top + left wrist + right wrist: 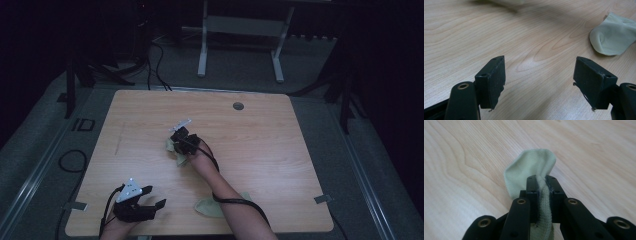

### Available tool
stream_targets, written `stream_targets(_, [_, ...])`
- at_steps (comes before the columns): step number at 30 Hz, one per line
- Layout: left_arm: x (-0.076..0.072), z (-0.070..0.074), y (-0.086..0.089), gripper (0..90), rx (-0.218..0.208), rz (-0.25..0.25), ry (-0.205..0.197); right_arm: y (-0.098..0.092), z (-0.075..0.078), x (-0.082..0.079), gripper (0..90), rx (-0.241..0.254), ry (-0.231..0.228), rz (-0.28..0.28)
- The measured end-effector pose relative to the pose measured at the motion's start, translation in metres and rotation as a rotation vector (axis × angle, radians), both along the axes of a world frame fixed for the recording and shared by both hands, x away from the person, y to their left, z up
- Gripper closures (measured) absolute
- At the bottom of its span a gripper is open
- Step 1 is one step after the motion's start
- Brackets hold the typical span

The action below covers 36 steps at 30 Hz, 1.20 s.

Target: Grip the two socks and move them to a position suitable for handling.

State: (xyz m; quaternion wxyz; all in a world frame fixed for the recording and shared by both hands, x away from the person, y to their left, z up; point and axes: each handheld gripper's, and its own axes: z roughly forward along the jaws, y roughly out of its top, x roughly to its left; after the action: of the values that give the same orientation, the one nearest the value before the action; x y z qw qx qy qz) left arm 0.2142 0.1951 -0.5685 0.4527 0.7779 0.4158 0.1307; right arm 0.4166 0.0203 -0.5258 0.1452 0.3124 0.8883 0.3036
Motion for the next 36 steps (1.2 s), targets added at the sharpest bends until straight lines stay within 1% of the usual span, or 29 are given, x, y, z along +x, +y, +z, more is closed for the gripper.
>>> stream_targets(4, [0.0,0.0,-0.002,26.1,0.008,0.003,0.001,-0.019,0.016,-0.005,82.2,-0.005,-0.011,0.013])
stream_targets(6, [0.0,-0.001,-0.002,26.1,0.011,0.002,0.002,-0.029,0.023,-0.008,82.2,0.009,-0.014,0.015])
stream_targets(8, [0.001,-0.001,-0.003,26.1,0.017,0.005,0.006,-0.04,0.029,-0.012,82.2,0.011,-0.02,0.017])
stream_targets(9, [0.001,-0.002,-0.003,26.1,0.016,0.005,0.008,-0.047,0.032,-0.014,82.2,0.022,-0.02,0.014])
stream_targets(11, [0.001,-0.002,-0.004,26.1,0.011,0.005,0.01,-0.059,0.037,-0.018,82.2,0.034,-0.016,0.014])
stream_targets(14, [0.001,-0.001,-0.005,26.2,0.004,-0.004,0.017,-0.076,0.042,-0.024,82.2,0.047,-0.028,0.003])
stream_targets(15, [0.0,0.0,-0.006,26.2,0.007,-0.002,0.013,-0.084,0.044,-0.027,82.2,0.05,-0.033,-0.002])
stream_targets(18, [-0.001,0.001,-0.008,26.1,0.004,-0.001,0.007,-0.102,0.049,-0.034,82.2,0.045,-0.047,-0.003])
stream_targets(20, [-0.001,0.002,-0.01,26.1,0.011,0.0,0.003,-0.114,0.052,-0.039,82.2,0.044,-0.058,-0.006])
stream_targets(23, [-0.001,0.001,-0.011,26.1,0.002,-0.003,0.001,-0.129,0.056,-0.048,82.2,0.05,-0.074,-0.012])
stream_targets(27, [-0.002,0.001,-0.012,26.1,-0.005,-0.007,-0.003,-0.147,0.057,-0.061,82.1,0.07,-0.093,-0.013])
stream_targets(29, [-0.002,0.001,-0.013,26.1,-0.002,-0.009,-0.003,-0.154,0.056,-0.067,82.1,0.075,-0.092,-0.015])
stream_targets(30, [-0.002,0.0,-0.014,26.1,-0.001,-0.011,-0.004,-0.158,0.054,-0.07,82.1,0.071,-0.097,-0.016])
stream_targets(32, [-0.002,0.0,-0.014,26.1,-0.004,-0.016,-0.002,-0.162,0.05,-0.074,82.1,0.08,-0.089,-0.017])
stream_targets(34, [-0.002,0.0,-0.015,26.1,-0.005,-0.021,-0.001,-0.165,0.044,-0.077,82.0,0.067,-0.09,-0.009])
stream_targets(36, [-0.002,0.0,-0.016,26.1,-0.006,-0.025,0.001,-0.169,0.037,-0.079,82.0,0.074,-0.076,0.001])
